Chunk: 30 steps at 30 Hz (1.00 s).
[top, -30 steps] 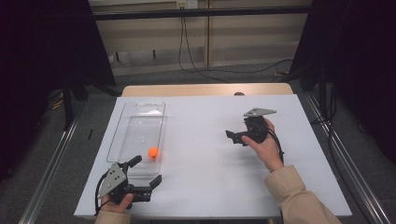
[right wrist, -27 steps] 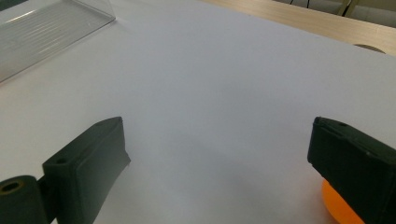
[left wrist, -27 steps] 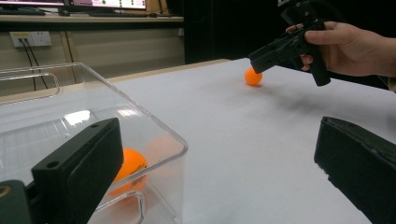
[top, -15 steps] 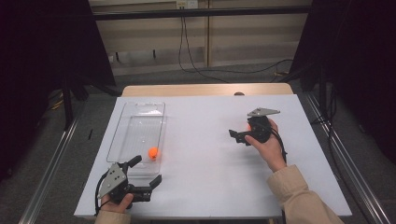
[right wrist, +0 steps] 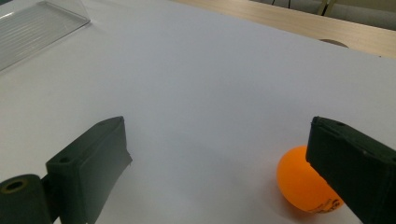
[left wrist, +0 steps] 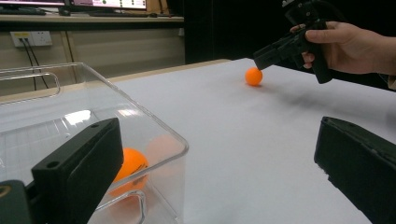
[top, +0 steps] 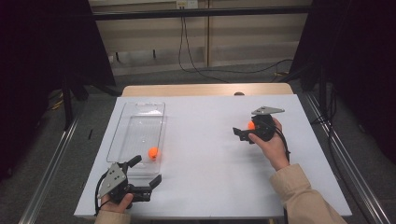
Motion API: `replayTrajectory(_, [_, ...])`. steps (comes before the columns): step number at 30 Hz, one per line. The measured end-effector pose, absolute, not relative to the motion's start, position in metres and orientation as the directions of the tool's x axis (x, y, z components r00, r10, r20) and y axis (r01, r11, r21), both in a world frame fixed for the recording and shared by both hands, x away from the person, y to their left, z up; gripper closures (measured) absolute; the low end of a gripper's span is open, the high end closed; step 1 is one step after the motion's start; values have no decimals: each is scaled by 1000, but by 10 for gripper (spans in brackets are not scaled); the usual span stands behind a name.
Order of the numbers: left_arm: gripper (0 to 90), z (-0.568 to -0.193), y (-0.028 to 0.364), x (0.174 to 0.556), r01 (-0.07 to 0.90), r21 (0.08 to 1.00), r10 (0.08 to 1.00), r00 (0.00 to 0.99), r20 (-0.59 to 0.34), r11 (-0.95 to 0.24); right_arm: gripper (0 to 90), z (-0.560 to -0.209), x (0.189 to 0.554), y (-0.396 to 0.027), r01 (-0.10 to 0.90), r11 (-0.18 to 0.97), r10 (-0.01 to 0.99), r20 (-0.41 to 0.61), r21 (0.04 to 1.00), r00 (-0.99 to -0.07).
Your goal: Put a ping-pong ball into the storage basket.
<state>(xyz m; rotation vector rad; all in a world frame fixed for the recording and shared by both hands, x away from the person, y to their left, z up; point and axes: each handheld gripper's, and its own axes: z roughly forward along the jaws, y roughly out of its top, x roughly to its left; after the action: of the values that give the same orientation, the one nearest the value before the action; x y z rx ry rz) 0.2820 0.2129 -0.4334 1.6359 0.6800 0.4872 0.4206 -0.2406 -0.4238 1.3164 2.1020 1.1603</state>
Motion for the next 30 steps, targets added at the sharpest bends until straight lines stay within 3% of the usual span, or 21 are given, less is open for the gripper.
replayTrajectory(30, [11, -433, 213, 282, 157, 982, 670, 741, -48, -104, 57, -423, 428, -260, 560, 183, 910, 77, 808, -408])
